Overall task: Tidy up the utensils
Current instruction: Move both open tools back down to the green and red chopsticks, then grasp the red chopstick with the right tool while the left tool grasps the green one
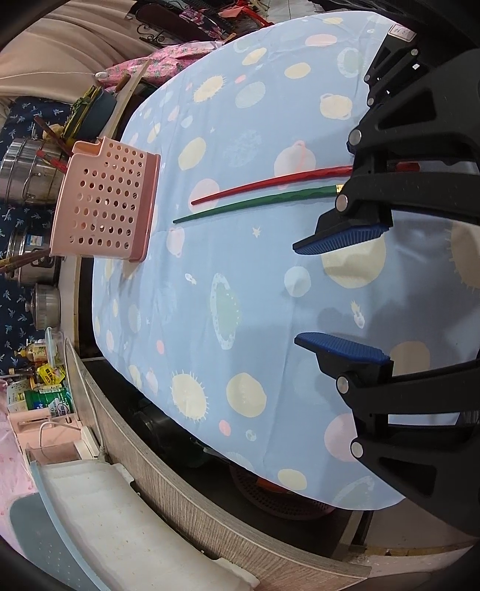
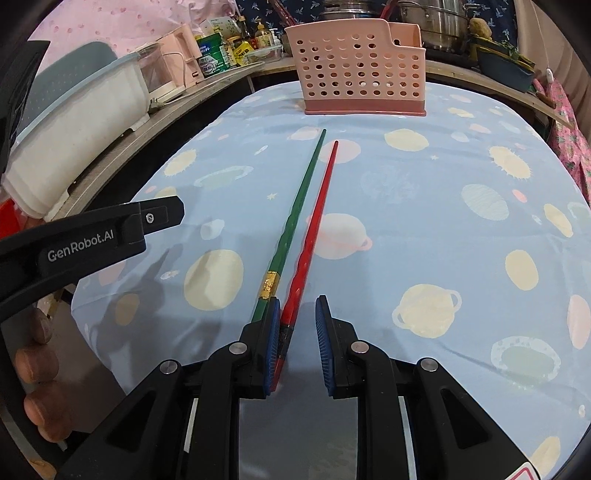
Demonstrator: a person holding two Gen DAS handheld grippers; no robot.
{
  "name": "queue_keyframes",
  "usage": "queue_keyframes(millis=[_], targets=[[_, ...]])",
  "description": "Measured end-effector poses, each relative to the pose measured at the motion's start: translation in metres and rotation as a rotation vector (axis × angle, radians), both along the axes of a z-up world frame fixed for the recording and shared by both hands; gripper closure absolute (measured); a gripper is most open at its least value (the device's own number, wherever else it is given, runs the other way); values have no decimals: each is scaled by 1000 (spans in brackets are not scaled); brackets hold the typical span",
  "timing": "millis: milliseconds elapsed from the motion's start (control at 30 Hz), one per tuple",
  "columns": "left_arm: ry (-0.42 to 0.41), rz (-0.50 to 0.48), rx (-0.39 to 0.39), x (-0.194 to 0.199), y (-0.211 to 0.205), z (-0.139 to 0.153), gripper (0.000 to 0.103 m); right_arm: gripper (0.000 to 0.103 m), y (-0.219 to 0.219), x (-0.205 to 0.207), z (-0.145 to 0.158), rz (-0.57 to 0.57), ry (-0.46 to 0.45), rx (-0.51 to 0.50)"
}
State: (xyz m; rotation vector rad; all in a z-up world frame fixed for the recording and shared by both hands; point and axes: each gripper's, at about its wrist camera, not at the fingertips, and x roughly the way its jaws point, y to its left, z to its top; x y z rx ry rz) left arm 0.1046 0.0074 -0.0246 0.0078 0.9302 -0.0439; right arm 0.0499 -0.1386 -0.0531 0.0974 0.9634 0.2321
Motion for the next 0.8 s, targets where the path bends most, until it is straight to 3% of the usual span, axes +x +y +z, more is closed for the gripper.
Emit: queue_keyframes(millis=[200,367,800], targets=[[8,-3,2,1,-1,-3,61,86,3,-1,-2,4,-4,-24],[11,-7,2,1,-2,-3,60,96,-3,0,-3,-10,-4,-23],[33,-46,-9,-4,-15,-10,52,96,-35,0,-3,-102,-6,-17]])
